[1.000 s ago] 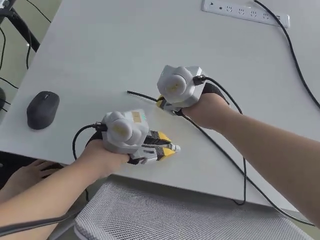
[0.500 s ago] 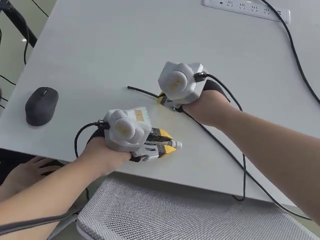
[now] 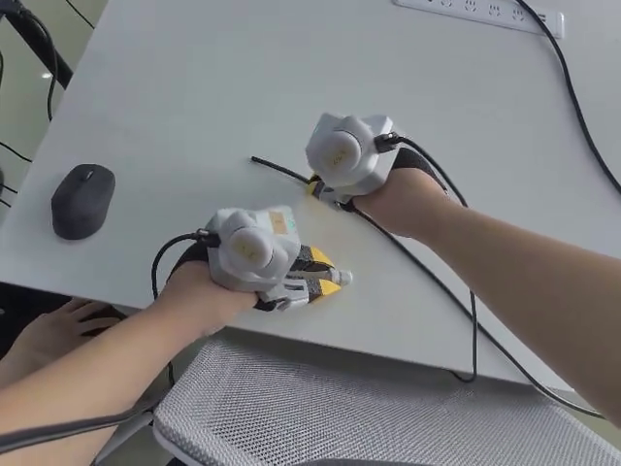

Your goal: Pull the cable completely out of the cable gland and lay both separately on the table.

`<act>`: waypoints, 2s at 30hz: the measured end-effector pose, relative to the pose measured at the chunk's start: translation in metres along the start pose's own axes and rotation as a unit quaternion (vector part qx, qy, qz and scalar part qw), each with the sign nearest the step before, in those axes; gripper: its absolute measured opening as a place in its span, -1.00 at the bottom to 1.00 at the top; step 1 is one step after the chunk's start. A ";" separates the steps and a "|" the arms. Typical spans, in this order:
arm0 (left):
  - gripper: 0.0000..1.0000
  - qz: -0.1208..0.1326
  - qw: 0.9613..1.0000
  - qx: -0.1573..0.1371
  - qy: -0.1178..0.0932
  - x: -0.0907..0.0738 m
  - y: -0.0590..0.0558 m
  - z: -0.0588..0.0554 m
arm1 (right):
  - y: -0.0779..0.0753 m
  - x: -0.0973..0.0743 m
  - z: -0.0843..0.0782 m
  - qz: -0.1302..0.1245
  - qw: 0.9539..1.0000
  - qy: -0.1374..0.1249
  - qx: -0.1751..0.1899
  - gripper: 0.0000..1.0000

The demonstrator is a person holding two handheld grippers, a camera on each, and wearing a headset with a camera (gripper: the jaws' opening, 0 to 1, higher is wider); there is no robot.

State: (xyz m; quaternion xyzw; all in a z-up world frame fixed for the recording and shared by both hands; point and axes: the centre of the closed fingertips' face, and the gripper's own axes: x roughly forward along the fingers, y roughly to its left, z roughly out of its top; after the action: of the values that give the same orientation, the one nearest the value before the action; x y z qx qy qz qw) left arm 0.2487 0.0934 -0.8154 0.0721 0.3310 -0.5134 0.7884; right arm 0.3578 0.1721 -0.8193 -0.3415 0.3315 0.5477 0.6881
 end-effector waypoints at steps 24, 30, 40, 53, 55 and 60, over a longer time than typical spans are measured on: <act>-0.55 0.021 1.000 0.004 0.000 -0.007 0.000 -0.001 | -0.014 -0.031 0.014 -0.023 0.999 -0.035 0.032 -0.62; -0.44 0.031 1.000 0.001 0.002 -0.009 0.000 0.001 | -0.016 -0.055 0.020 -0.030 0.997 -0.058 0.039 -0.53; -0.26 0.059 0.998 -0.026 -0.019 -0.025 0.004 0.014 | -0.018 -0.092 0.013 -0.041 0.993 -0.086 0.065 -0.36; -0.05 0.100 0.991 -0.073 -0.048 -0.053 0.006 0.027 | -0.016 -0.155 -0.006 -0.060 0.985 -0.127 0.103 -0.21; -0.01 0.102 0.988 -0.101 -0.058 -0.059 0.001 0.032 | -0.015 -0.167 -0.010 -0.061 0.981 -0.138 0.120 -0.16; 0.10 0.115 0.983 -0.121 -0.074 -0.073 -0.002 0.039 | -0.008 -0.192 -0.021 -0.060 0.976 -0.158 0.140 -0.09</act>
State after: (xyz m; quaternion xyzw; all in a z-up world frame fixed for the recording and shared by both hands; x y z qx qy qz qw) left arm 0.2461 0.1303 -0.7420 -0.0243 0.3211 -0.3792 0.8675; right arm 0.3293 0.0514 -0.6704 -0.1702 0.2711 0.5001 0.8046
